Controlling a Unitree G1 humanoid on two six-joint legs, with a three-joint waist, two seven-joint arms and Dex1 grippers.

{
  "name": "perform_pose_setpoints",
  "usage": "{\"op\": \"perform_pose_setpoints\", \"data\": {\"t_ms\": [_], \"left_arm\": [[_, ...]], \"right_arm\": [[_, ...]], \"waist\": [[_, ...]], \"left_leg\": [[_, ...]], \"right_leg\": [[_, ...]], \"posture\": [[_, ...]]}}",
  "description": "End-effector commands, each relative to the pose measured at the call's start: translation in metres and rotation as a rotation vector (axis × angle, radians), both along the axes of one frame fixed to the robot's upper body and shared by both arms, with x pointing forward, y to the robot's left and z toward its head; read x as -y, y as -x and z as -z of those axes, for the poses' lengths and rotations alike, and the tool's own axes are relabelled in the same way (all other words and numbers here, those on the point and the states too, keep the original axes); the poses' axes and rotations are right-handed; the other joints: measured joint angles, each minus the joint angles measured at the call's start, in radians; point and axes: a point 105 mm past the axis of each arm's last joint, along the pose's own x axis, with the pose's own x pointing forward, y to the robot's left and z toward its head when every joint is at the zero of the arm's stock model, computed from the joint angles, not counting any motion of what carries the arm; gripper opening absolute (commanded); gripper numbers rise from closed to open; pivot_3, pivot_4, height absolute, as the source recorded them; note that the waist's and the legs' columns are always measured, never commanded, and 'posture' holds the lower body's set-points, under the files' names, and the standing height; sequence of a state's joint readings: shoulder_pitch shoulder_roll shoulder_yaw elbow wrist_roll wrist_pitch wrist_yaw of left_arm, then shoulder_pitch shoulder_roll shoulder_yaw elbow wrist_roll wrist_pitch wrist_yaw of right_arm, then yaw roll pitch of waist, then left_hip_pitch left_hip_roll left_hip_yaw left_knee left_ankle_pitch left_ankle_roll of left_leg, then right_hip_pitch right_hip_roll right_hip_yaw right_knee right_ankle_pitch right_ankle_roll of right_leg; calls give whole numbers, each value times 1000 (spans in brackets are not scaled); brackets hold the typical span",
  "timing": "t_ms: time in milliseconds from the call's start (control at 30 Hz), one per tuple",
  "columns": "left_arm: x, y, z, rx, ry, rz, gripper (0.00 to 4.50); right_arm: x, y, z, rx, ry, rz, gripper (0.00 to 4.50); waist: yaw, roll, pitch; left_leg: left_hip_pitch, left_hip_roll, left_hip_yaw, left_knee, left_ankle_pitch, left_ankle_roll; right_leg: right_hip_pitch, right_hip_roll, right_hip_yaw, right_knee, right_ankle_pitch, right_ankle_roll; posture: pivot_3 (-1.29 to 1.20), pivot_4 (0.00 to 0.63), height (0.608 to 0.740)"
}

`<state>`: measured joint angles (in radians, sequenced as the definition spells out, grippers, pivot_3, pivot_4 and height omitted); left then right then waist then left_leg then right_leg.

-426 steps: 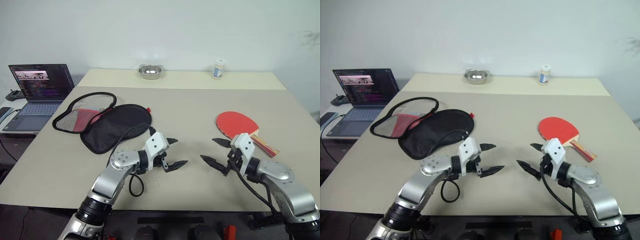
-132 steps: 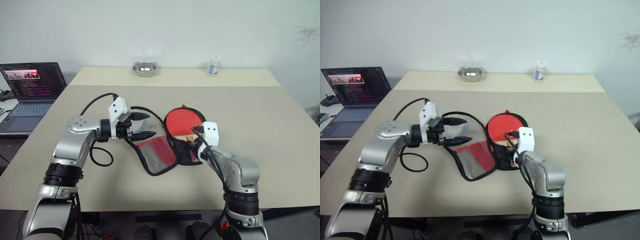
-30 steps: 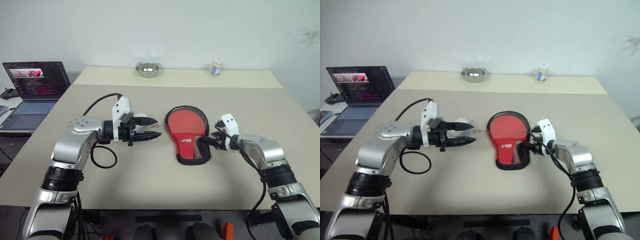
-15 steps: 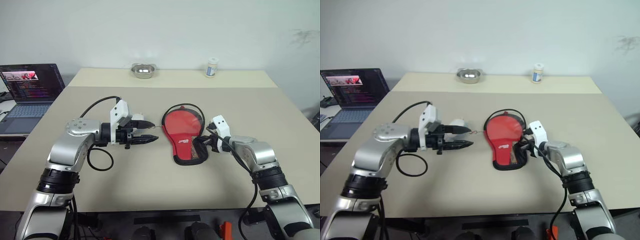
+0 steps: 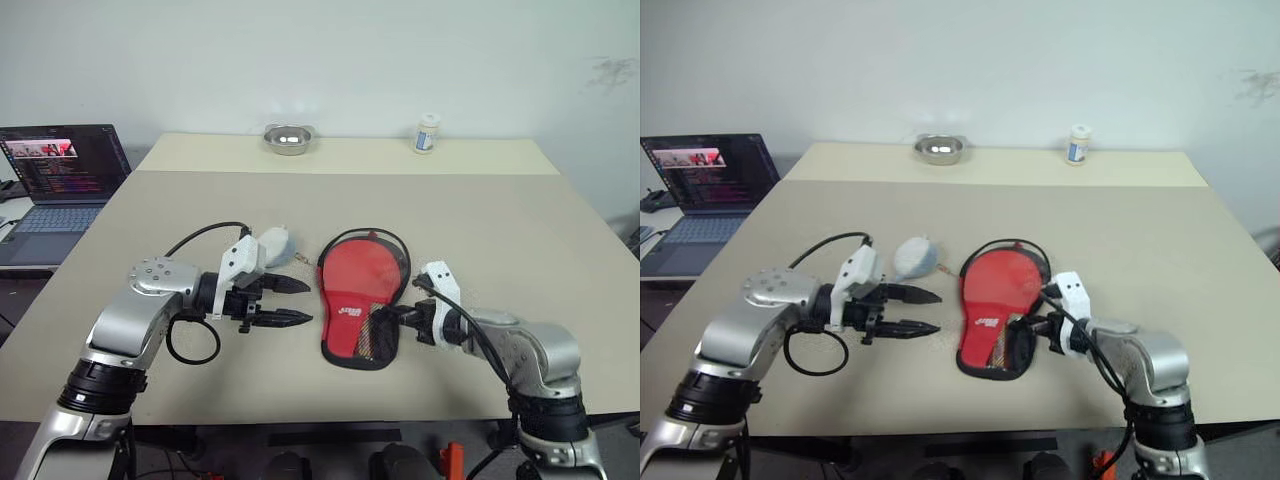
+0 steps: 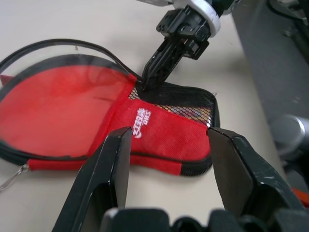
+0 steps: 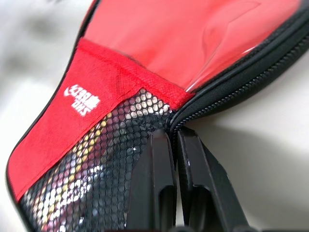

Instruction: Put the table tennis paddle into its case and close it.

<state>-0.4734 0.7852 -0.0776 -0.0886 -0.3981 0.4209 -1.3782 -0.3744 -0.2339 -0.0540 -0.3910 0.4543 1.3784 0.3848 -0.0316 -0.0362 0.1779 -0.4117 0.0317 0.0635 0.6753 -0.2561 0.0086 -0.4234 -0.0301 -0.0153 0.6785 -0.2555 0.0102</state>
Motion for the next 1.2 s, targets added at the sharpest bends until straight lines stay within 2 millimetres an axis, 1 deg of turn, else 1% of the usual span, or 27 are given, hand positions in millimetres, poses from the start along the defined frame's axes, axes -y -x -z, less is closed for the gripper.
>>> {"op": "perform_pose_setpoints", "data": {"t_ms": [33,133,300,500,667,900,1000,1200], "left_arm": [[-6,3,2,2,-42,37,2661],[-5,6,5,-3,-50,65,2661],[0,11,8,-13,-42,91,2661],[1,13,11,-17,-43,98,2661],[1,13,13,-17,-43,99,2661],[2,12,14,-13,-38,94,2661],[2,11,15,-10,-37,88,2661],[2,10,16,-7,-32,82,2661]], "right_arm": [[-11,17,-9,25,-17,-61,14],[-6,25,-7,11,-8,-69,14],[11,35,-4,-8,29,-64,14],[32,42,-4,-25,87,-68,14],[43,41,-5,-27,119,-67,14],[51,36,-6,-16,161,-75,14],[52,35,-7,-2,179,-88,14],[55,27,-11,26,173,-41,14]], "waist": [[0,0,0],[1,0,0],[2,0,0],[4,0,0],[5,0,0],[6,0,0],[6,0,0],[6,0,0]], "left_leg": [[0,0,0,0,0,0],[0,0,0,0,0,0],[-1,-1,0,0,0,0],[-1,-1,-1,0,0,0],[-1,-2,-1,1,0,0],[-3,-2,-2,1,0,0],[-3,-2,-2,1,0,0],[-3,-2,-2,1,0,0]], "right_leg": [[0,0,0,0,-2,3],[0,0,0,0,-3,4],[0,0,0,-1,-3,5],[0,-1,-1,-2,-3,5],[1,-1,-1,-2,-3,5],[1,-1,-2,-3,-3,5],[0,-1,-2,-3,-3,5],[0,-1,-2,-3,-3,5]], "posture": [[0,150,740],[0,150,740],[0,150,740],[0,150,740],[0,150,740],[0,150,740],[0,150,740],[0,150,740]]}}
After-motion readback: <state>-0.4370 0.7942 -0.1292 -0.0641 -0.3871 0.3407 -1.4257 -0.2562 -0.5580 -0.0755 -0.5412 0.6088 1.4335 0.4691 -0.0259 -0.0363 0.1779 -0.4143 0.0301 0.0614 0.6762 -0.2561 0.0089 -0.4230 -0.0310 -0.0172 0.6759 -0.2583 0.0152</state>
